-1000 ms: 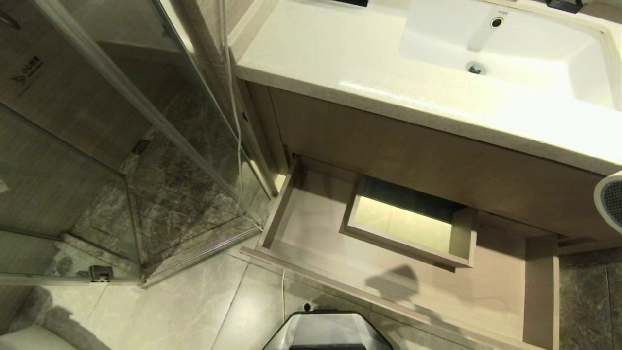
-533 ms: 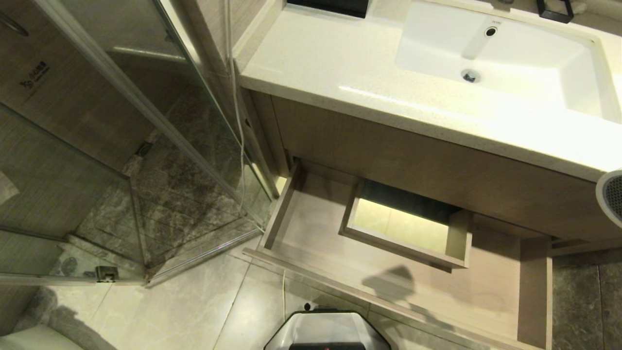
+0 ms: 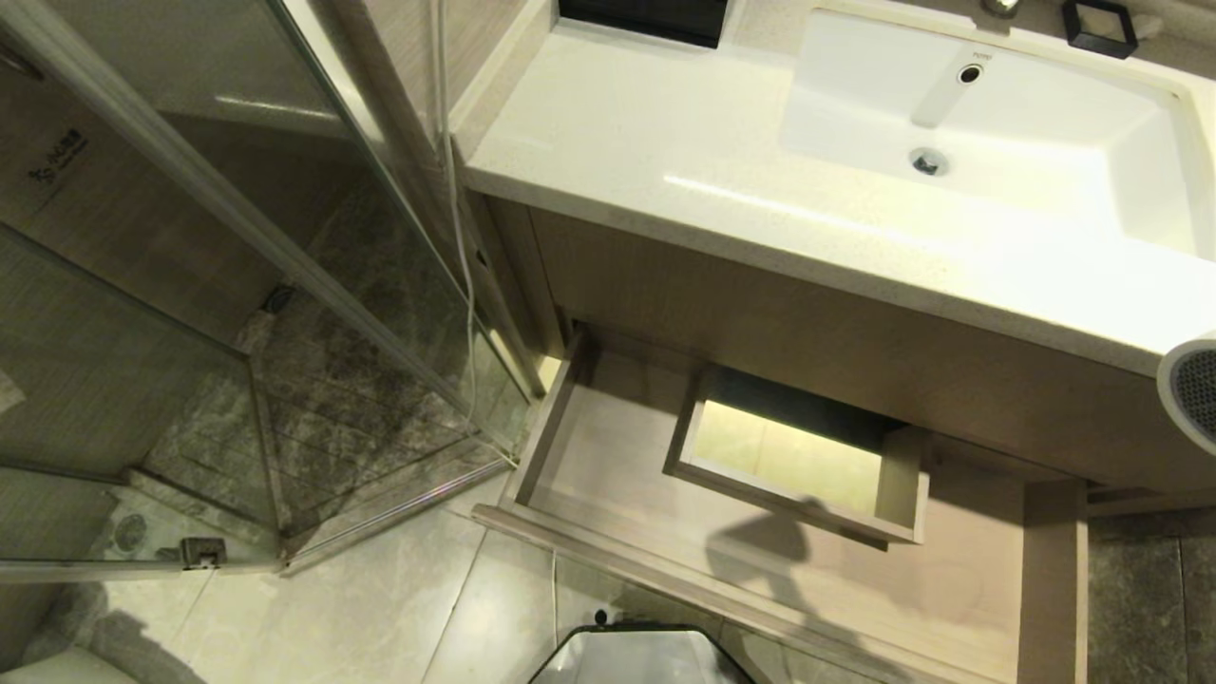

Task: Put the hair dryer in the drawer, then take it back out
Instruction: Place it on the countertop

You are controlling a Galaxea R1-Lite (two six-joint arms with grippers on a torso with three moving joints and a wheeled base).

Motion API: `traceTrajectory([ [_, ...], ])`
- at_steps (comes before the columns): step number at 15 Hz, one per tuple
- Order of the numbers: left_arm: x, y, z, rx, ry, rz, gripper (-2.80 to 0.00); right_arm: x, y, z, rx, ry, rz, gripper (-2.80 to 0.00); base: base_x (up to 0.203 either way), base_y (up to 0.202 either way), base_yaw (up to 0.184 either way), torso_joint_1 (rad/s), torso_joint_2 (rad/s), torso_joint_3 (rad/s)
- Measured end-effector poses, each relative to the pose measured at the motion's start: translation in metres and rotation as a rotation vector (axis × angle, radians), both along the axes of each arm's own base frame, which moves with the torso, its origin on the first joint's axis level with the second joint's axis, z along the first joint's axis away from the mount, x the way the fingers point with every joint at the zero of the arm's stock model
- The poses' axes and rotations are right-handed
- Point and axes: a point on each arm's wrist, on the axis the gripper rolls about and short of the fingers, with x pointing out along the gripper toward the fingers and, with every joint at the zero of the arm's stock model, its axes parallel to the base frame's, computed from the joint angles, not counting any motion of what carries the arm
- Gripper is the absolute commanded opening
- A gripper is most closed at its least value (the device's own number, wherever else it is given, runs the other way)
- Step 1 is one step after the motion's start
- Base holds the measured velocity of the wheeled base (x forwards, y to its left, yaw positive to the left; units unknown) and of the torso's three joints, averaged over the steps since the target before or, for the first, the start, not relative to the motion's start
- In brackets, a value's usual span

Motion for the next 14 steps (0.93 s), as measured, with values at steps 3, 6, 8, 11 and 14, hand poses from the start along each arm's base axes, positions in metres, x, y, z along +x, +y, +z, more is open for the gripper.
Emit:
traceTrajectory([
  [3, 0.0000, 0.0000, 0.0000, 0.000, 0.000, 0.000, -2.80, -0.0002, 0.0000, 0.0004, 0.000, -0.001, 0.001, -2.80, 0.000, 0.000, 0.000, 0.263, -0.03, 0.232],
  [6, 0.0000, 0.0000, 0.0000, 0.000, 0.000, 0.000, -2.80, -0.0002, 0.0000, 0.0003, 0.000, 0.000, 0.002, -2.80, 0.000, 0.000, 0.000, 0.297, -0.08, 0.211],
  [8, 0.0000, 0.0000, 0.0000, 0.000, 0.000, 0.000, -2.80, -0.0002, 0.0000, 0.0004, 0.000, -0.001, 0.003, -2.80, 0.000, 0.000, 0.000, 0.314, -0.12, 0.201],
  [11, 0.0000, 0.0000, 0.0000, 0.000, 0.000, 0.000, -2.80, -0.0002, 0.0000, 0.0005, -0.001, -0.001, 0.004, -2.80, 0.000, 0.000, 0.000, 0.322, -0.15, 0.170],
  [14, 0.0000, 0.0000, 0.0000, 0.000, 0.000, 0.000, -2.80, 0.0000, 0.0000, 0.0002, 0.000, 0.002, 0.004, -2.80, 0.000, 0.000, 0.000, 0.138, -0.07, 0.068],
])
